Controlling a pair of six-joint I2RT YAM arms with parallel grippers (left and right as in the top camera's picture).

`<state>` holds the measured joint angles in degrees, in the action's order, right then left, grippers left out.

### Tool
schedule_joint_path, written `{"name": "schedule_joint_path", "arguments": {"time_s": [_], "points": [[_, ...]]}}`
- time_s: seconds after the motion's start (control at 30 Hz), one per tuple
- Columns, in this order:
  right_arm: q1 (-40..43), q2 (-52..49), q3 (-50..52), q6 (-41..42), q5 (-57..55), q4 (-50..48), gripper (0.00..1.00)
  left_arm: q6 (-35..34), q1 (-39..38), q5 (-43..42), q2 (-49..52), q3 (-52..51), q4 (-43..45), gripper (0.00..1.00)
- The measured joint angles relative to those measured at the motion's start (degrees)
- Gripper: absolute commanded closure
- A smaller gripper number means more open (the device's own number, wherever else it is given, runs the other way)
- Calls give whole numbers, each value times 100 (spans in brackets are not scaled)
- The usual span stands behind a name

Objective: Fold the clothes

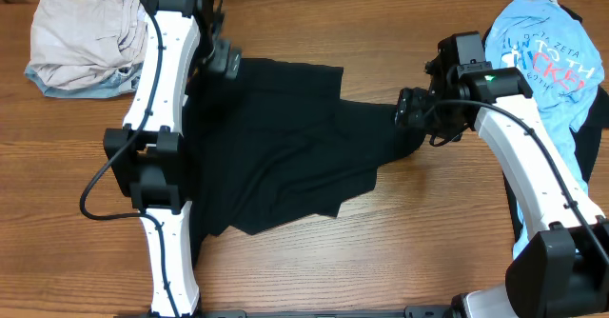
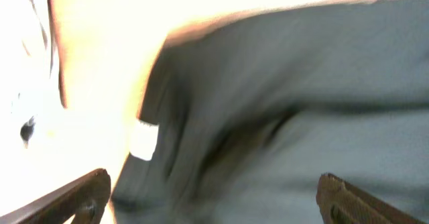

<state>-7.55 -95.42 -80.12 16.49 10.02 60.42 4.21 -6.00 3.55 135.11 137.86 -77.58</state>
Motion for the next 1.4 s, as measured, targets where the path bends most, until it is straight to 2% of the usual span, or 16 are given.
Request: {"name": "schedule_joint_path", "arguments": {"time_s": [0.2, 0.37, 0.6, 0.83, 1.17, 1.37, 1.4], "points": [[223, 0, 0, 0, -251, -50, 21, 446, -498, -1075, 7, 184, 1292, 0], [640, 0, 0, -2, -356, -83, 21, 675, -1130, -1405, 149, 190, 2057, 0], [1088, 0, 0, -2, -446, -72, 21, 671, -1906, -1104, 1191, 201, 2693, 0], [1088, 0, 0, -2, -446, -68, 21, 181, -2168, -785, 1797, 188, 2903, 2], [1088, 0, 0, 2, -448, -190, 22, -396, -2162, -387, 1797, 186, 2796, 22], [1088, 0, 0, 0, -444, -247, 23, -529, -2162, -269, 1794, 92, 2765, 55], [1088, 0, 0, -2, -448, -251, 23, -529, -2162, -258, 1794, 92, 2765, 64]]}}
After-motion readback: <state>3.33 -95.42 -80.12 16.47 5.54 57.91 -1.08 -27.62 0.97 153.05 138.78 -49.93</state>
